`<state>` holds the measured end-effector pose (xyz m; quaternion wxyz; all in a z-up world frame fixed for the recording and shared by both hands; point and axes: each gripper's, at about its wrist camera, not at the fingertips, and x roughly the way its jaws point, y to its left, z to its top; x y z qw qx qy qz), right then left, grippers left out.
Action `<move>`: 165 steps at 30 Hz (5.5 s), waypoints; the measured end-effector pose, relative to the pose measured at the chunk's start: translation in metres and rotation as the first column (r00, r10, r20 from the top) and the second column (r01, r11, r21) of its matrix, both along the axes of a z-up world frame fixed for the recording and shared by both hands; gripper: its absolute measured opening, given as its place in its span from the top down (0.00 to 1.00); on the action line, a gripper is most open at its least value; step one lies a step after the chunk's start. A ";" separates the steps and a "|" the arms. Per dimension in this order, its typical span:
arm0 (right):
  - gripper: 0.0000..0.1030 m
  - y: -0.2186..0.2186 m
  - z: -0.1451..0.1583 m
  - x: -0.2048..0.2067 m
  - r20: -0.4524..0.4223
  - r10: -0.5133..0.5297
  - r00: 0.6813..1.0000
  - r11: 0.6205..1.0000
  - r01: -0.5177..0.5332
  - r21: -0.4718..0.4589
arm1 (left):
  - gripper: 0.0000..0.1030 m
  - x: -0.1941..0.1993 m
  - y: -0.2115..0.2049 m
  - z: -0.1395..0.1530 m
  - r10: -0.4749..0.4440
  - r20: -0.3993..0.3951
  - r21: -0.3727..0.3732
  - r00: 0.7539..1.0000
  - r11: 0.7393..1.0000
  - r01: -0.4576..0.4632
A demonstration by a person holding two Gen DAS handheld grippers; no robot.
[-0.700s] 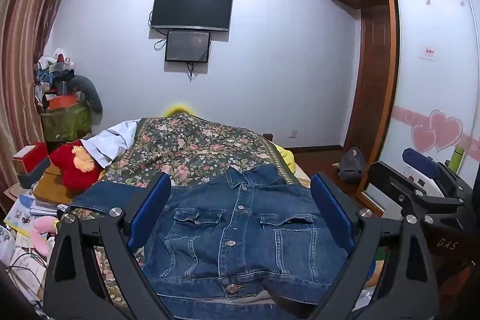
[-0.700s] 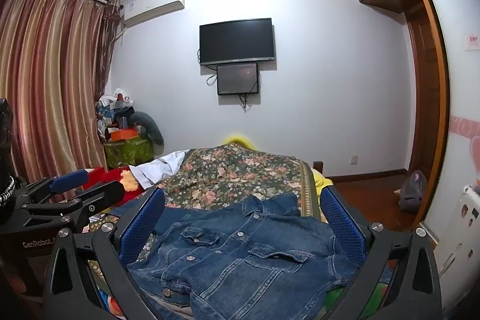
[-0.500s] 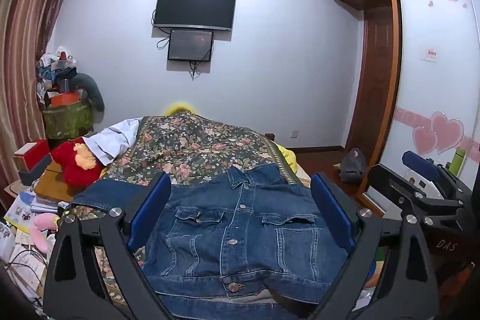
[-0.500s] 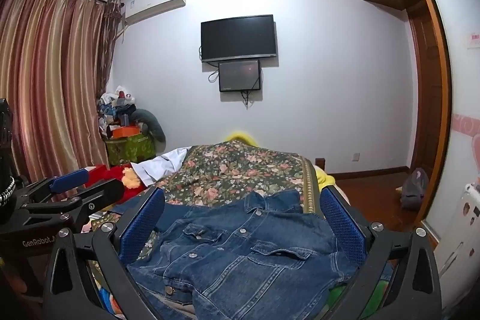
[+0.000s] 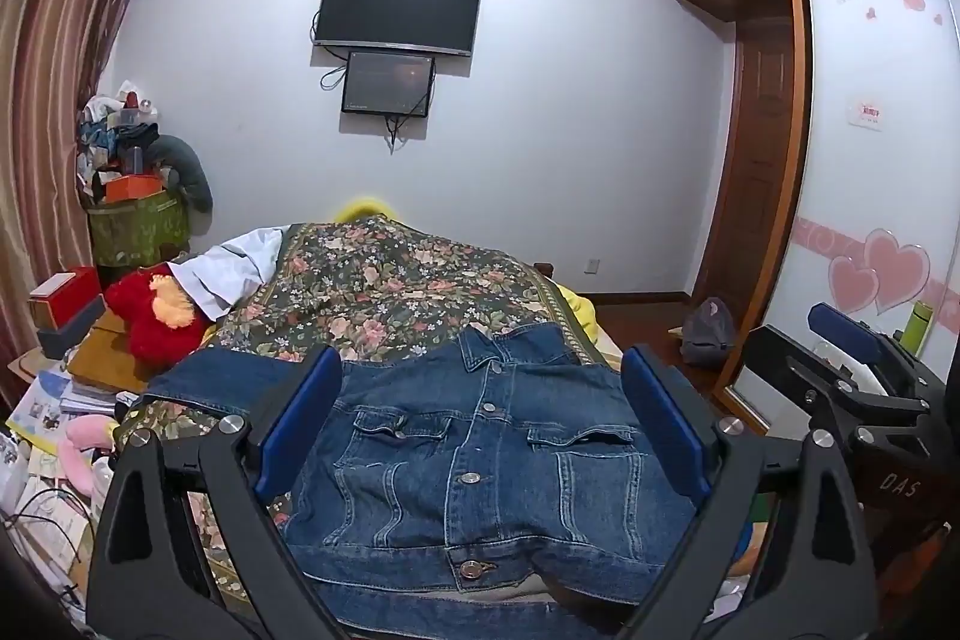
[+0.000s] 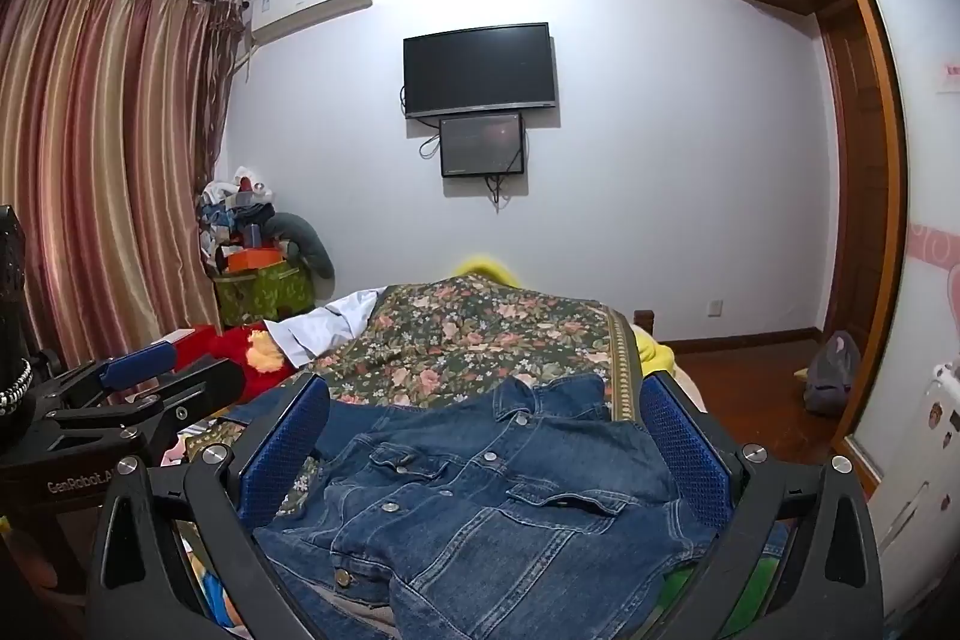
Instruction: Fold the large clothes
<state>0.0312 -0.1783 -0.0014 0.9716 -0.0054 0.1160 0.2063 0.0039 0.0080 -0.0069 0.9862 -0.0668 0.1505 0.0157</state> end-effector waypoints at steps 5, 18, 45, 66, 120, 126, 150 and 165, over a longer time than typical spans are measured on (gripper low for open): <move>0.00 0.004 -0.005 0.004 -0.003 0.003 1.000 1.000 -0.003 -0.001 | 0.08 0.000 0.001 -0.001 0.002 -0.003 0.002 1.000 1.000 -0.002; 0.00 0.005 -0.006 0.003 -0.024 -0.009 1.000 1.000 0.009 -0.006 | 0.08 0.003 0.003 -0.004 0.001 -0.021 -0.006 1.000 1.000 -0.001; 0.00 0.003 -0.007 0.008 -0.048 -0.015 0.999 1.000 0.015 -0.005 | 0.08 0.006 0.000 -0.009 -0.001 -0.036 -0.003 0.999 1.000 0.001; 0.00 0.001 -0.006 0.010 -0.052 -0.015 0.999 1.000 0.015 -0.004 | 0.07 0.011 0.002 -0.012 0.003 -0.046 -0.011 0.999 1.000 -0.004; 0.00 0.121 -0.230 0.384 -0.773 -0.058 0.632 0.920 -0.266 -0.287 | 0.07 0.239 0.327 -0.244 0.108 -0.719 -0.478 0.686 0.640 -0.601; 0.00 0.138 -0.250 0.390 -0.794 -0.070 0.604 0.892 -0.319 -0.321 | 0.15 0.249 0.347 -0.241 0.141 -0.648 -0.520 0.748 0.636 -0.570; 0.00 0.130 -0.205 0.363 -0.713 -0.037 0.700 0.885 -0.308 -0.349 | 0.92 0.315 0.185 -0.070 0.140 -0.304 0.059 0.942 0.990 -0.128; 0.00 0.083 -0.161 0.318 -0.660 -0.022 0.751 0.906 -0.264 -0.331 | 0.78 0.360 0.062 -0.213 -0.308 -0.736 -0.215 0.602 0.951 0.223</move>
